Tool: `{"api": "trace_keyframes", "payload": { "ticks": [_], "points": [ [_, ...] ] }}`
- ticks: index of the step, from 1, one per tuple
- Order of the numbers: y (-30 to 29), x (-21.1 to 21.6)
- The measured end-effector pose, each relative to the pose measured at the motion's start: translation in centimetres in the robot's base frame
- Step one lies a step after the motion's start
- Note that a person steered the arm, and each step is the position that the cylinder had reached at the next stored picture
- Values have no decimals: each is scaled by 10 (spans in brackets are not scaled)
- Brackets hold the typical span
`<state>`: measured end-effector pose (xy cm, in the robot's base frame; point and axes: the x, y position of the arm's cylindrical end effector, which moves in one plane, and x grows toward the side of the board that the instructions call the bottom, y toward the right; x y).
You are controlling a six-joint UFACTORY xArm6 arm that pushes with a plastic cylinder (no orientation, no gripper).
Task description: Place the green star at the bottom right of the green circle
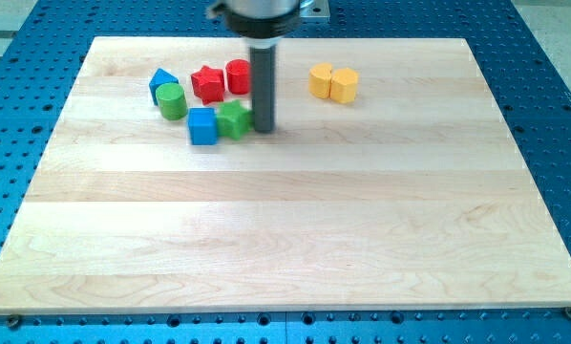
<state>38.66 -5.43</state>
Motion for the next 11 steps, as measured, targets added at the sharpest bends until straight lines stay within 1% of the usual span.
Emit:
{"api": "trace_keyframes", "payload": {
  "ticks": [1,2,3,4,5,7,8,9,10,11],
  "points": [
    [-22,-8],
    [-13,-15],
    [-36,-23],
    [-46,49],
    [-69,59],
    [-138,60],
    [-145,43],
    [-101,34],
    [-92,50],
    [-99,20]
  ]
}}
